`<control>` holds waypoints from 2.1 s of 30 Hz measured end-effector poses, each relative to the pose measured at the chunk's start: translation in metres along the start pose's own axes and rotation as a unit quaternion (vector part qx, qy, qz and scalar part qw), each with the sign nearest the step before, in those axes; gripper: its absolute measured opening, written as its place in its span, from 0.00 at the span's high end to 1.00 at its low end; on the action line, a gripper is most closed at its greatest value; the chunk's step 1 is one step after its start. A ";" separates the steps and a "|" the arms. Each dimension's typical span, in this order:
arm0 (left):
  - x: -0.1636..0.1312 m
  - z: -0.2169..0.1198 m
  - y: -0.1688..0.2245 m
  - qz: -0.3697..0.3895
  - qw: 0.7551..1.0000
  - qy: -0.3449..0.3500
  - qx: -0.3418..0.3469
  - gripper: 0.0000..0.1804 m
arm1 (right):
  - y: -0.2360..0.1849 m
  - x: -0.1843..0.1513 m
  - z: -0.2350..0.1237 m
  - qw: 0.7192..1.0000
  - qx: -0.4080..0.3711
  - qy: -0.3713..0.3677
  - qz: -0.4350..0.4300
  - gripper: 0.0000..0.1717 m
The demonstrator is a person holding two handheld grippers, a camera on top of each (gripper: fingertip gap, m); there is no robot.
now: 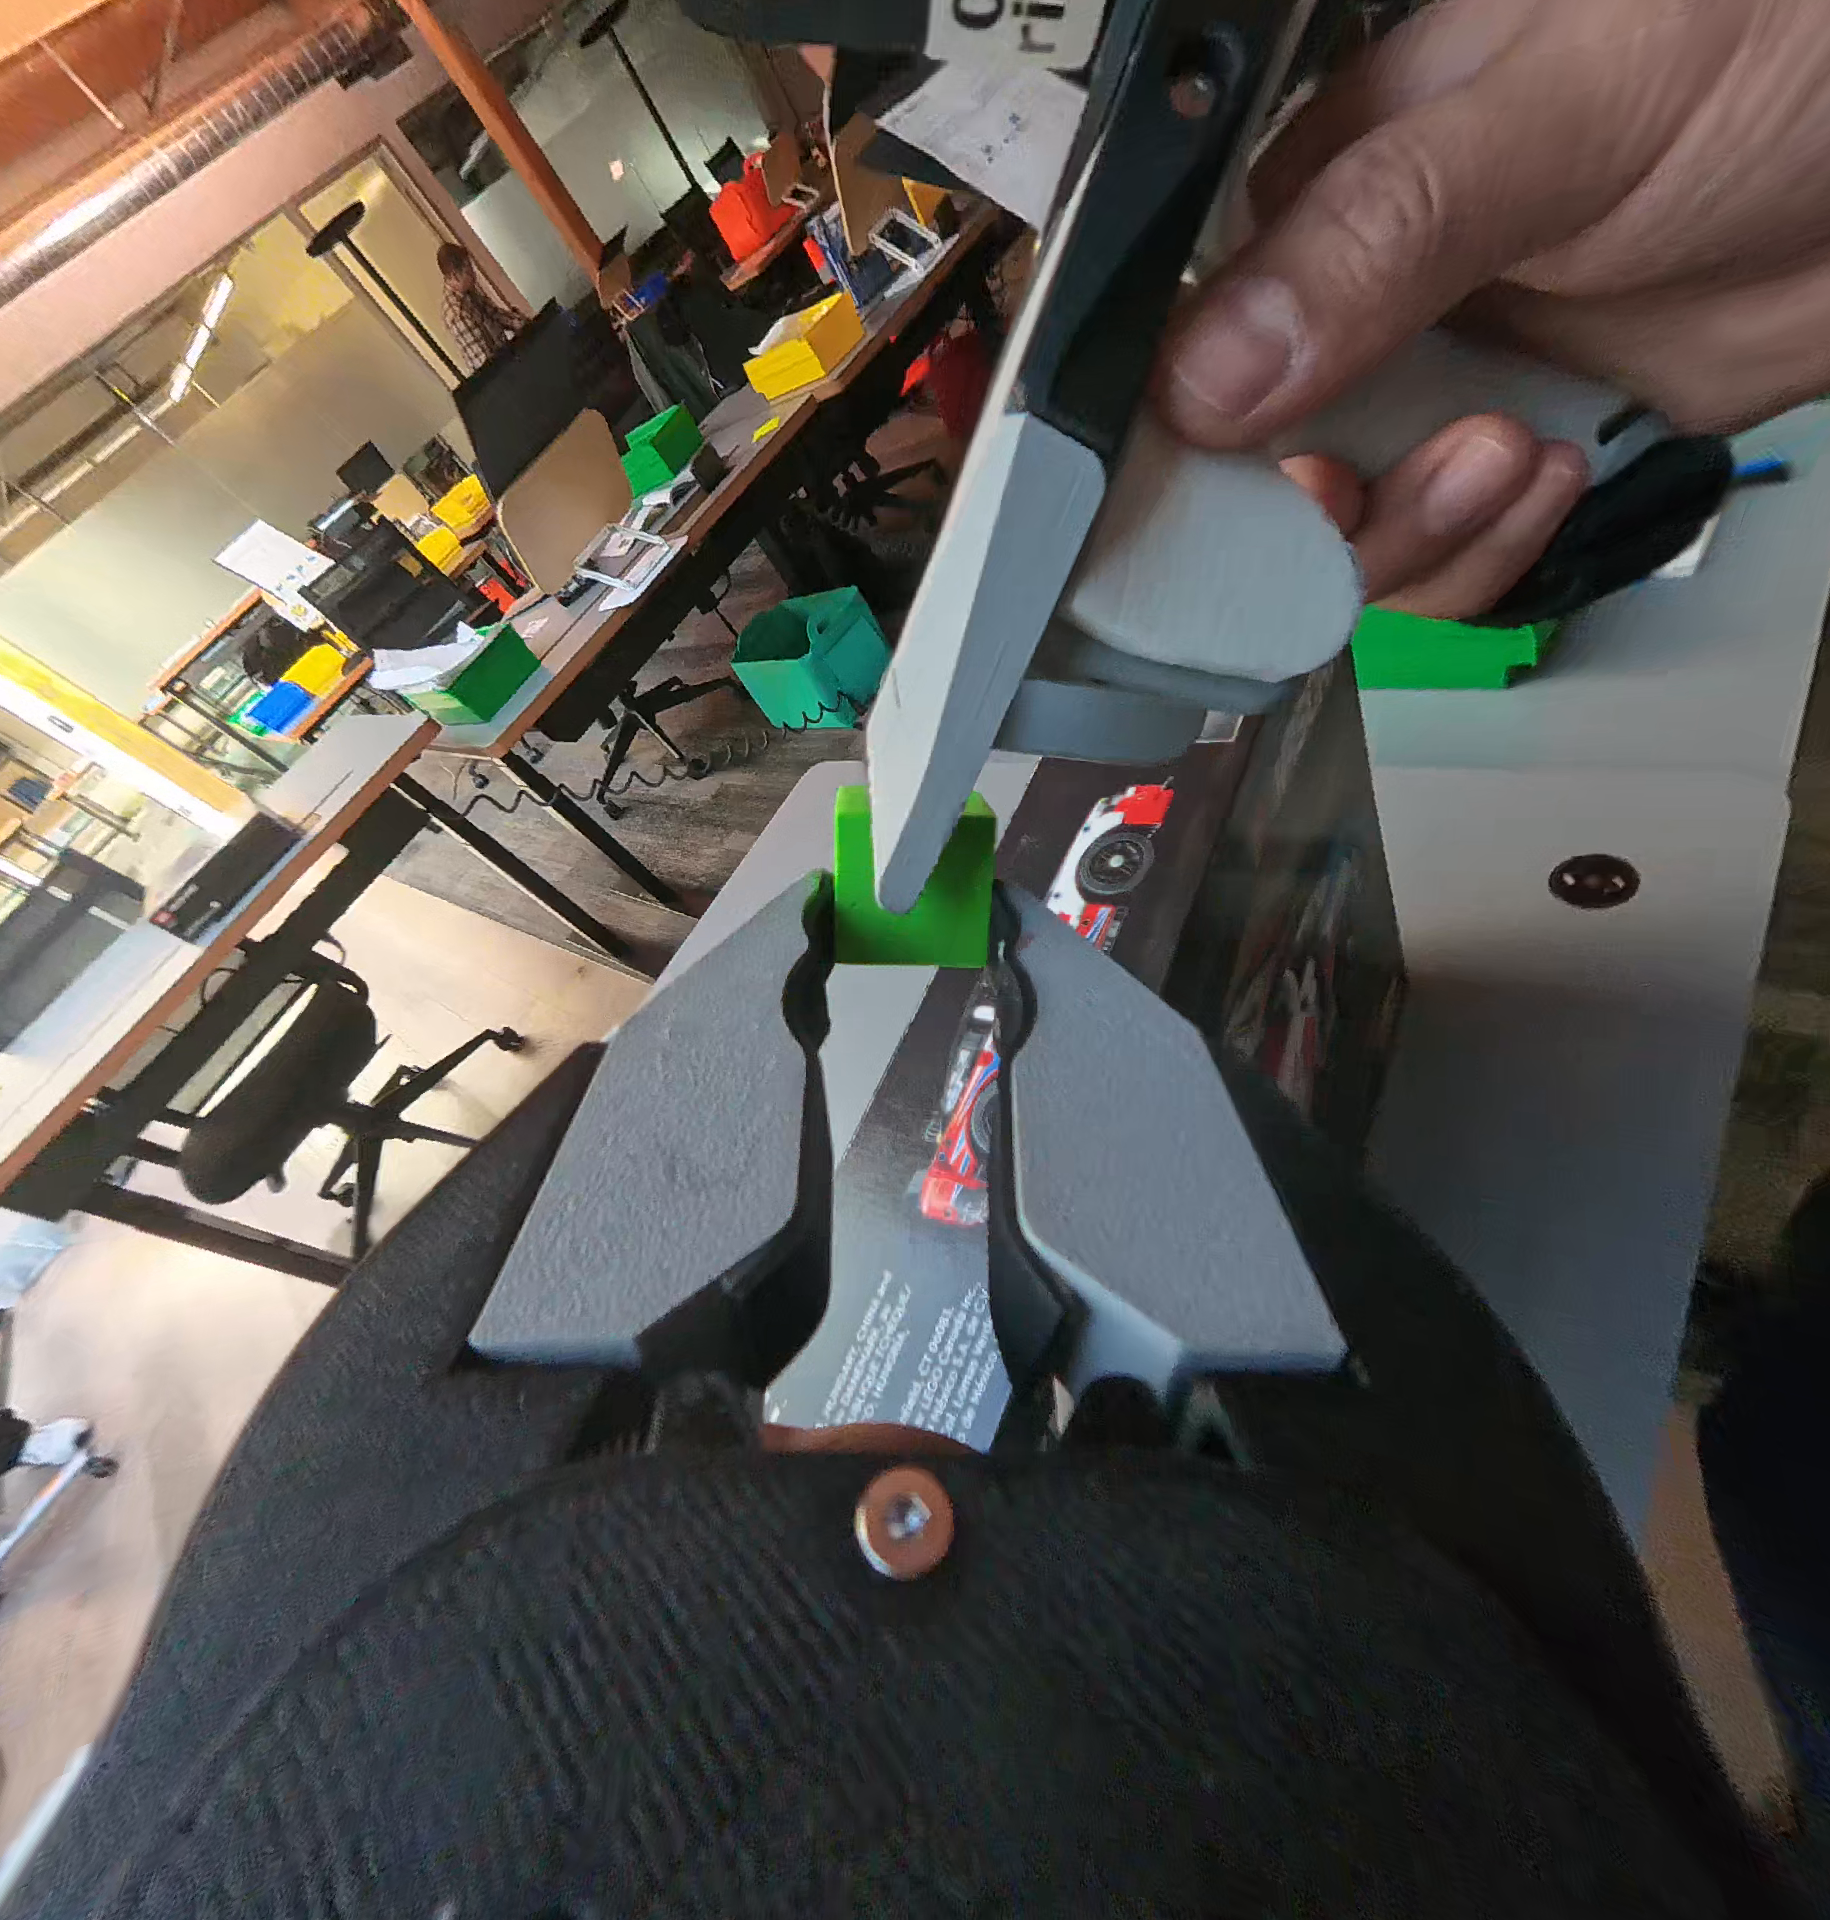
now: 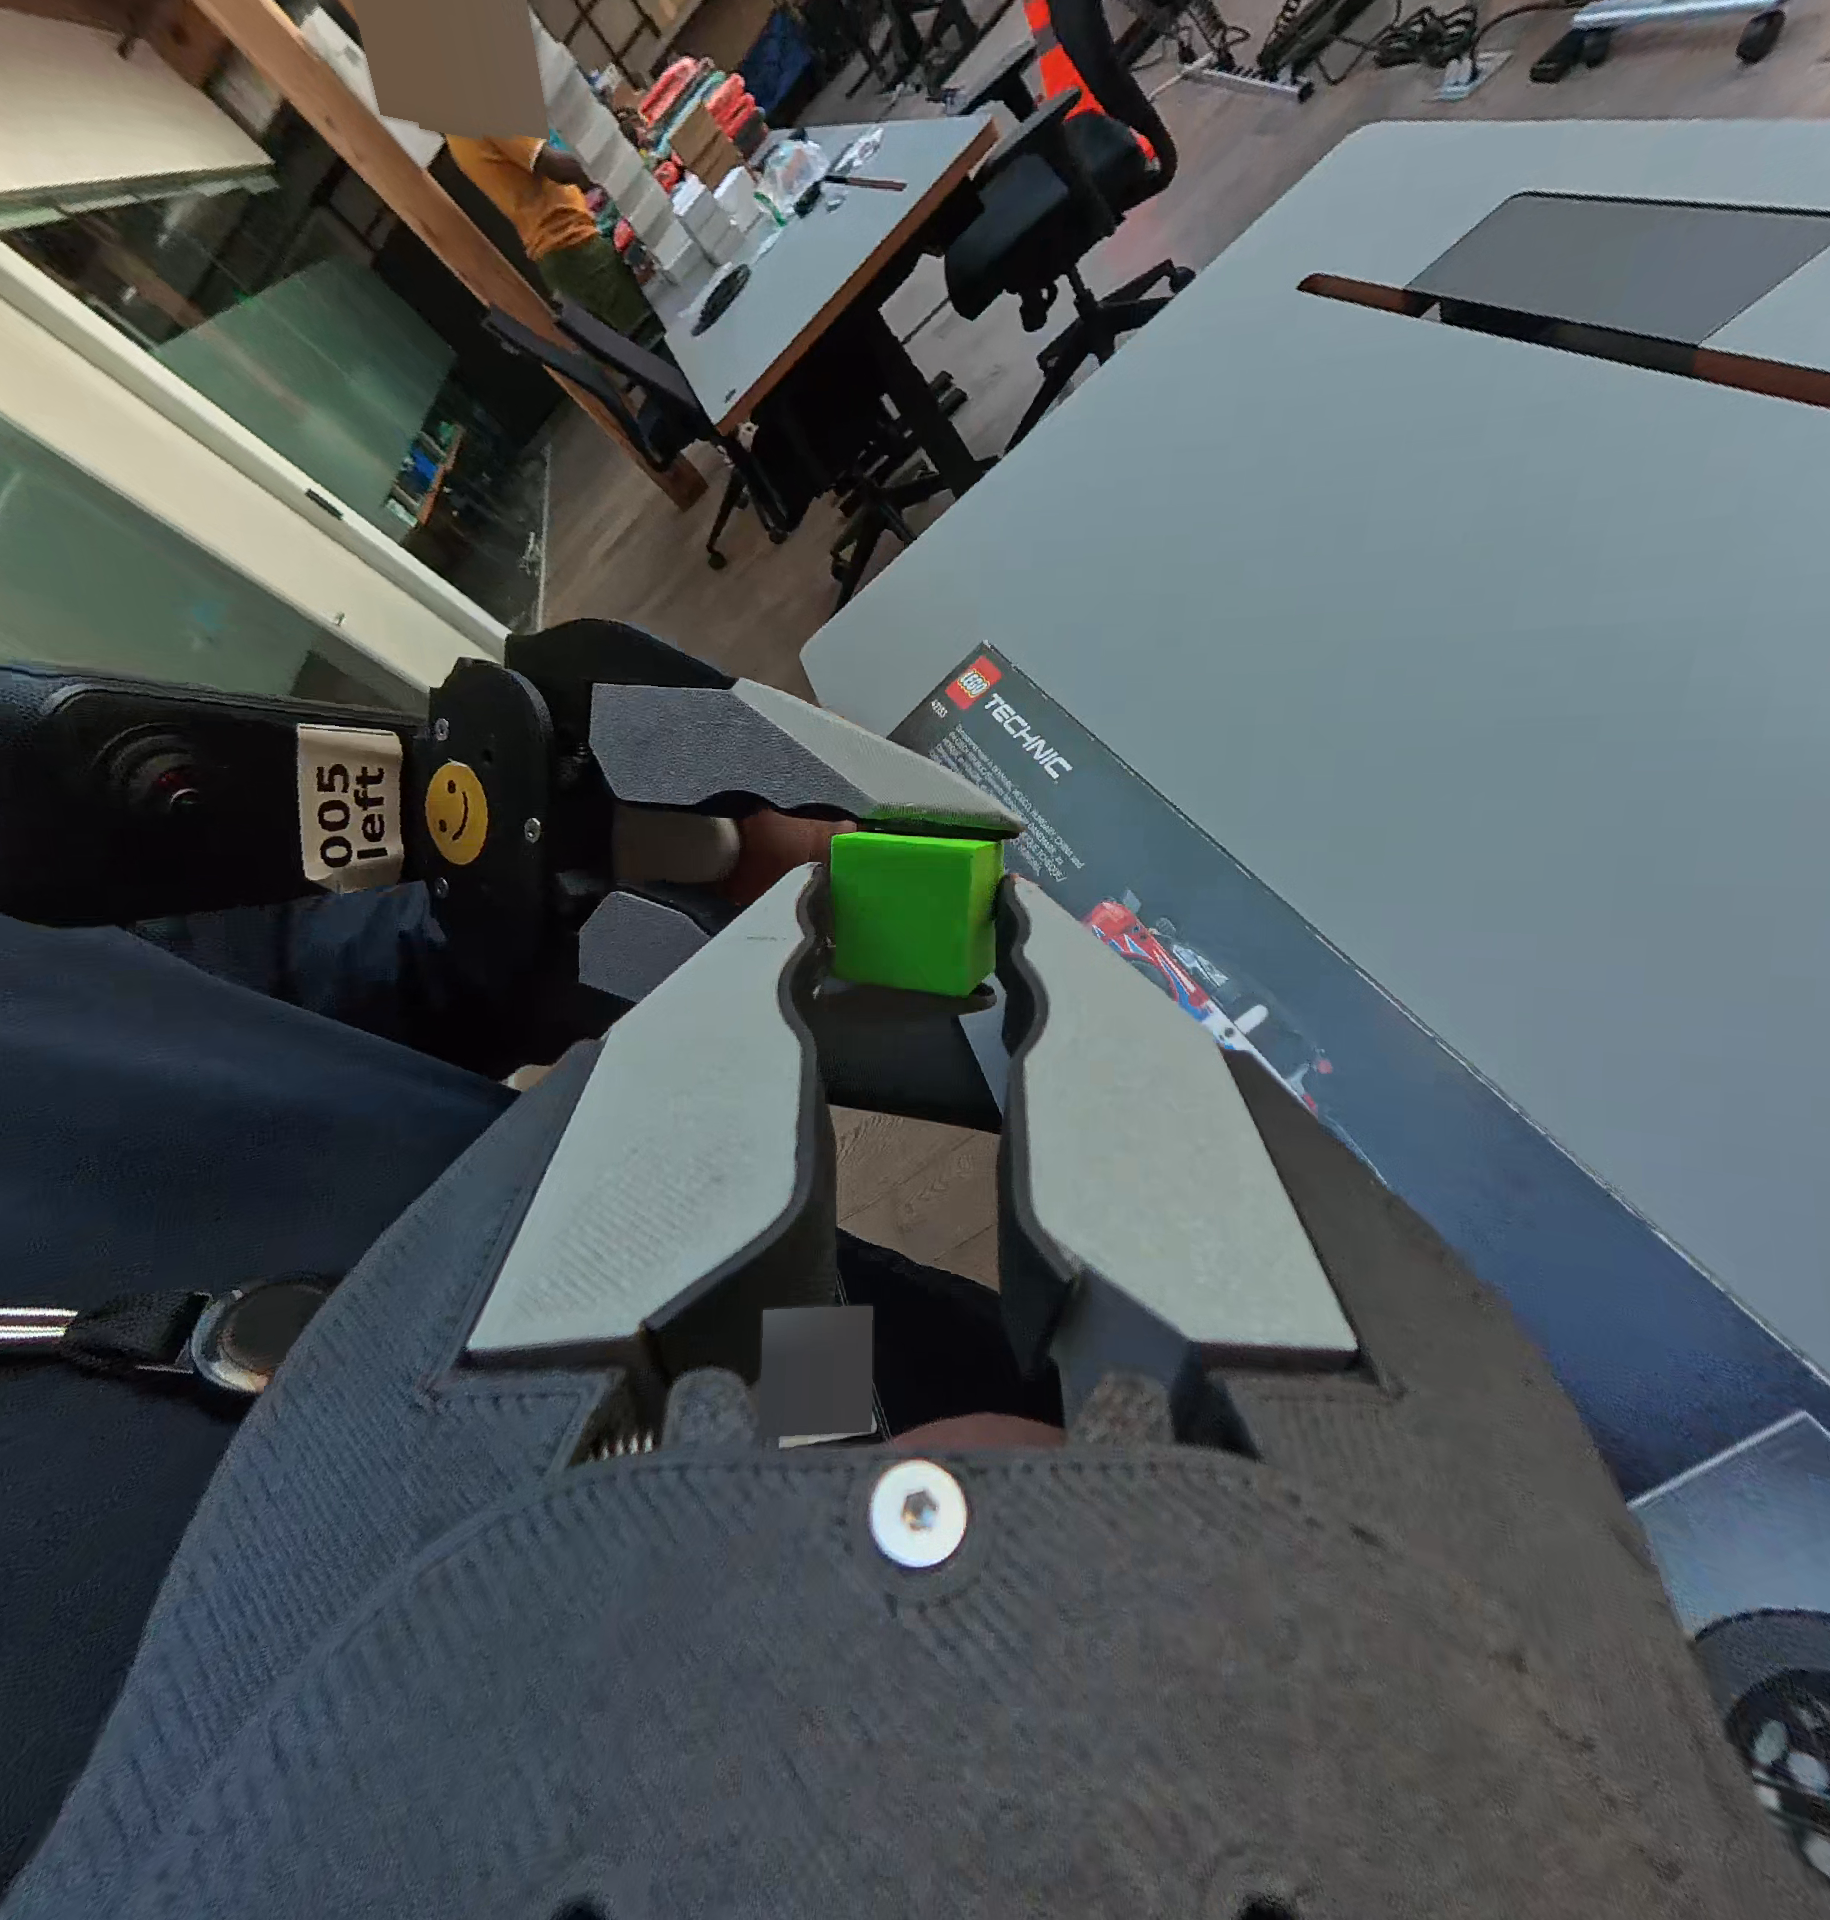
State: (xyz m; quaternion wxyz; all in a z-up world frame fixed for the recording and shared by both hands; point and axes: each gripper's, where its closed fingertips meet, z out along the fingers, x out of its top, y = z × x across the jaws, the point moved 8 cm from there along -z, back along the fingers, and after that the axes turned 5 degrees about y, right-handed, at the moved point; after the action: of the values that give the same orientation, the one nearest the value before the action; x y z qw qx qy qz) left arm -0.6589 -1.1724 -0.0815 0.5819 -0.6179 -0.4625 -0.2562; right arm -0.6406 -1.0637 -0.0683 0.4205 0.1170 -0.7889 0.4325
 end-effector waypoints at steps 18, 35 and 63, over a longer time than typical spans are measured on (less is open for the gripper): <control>-0.058 -0.127 -0.029 -0.304 0.940 -0.118 0.103 0.87 | 0.218 0.033 -0.034 0.955 -0.209 -0.202 -0.053 0.83; -0.060 -0.176 0.059 -0.406 0.817 -0.291 0.288 0.91 | 0.324 -0.051 0.053 0.920 -0.087 -0.364 -0.116 0.71; -0.162 -0.240 -0.030 -0.385 0.899 -0.151 0.143 0.95 | 0.085 0.056 -0.129 0.890 -0.431 0.071 -0.131 0.63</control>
State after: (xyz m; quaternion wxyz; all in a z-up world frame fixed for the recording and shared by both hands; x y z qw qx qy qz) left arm -0.7032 -1.4495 -0.1601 0.4430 -0.3330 -0.7784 -0.2950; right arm -0.6493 -0.9020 -0.0400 0.5372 -0.0041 -0.8434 -0.0019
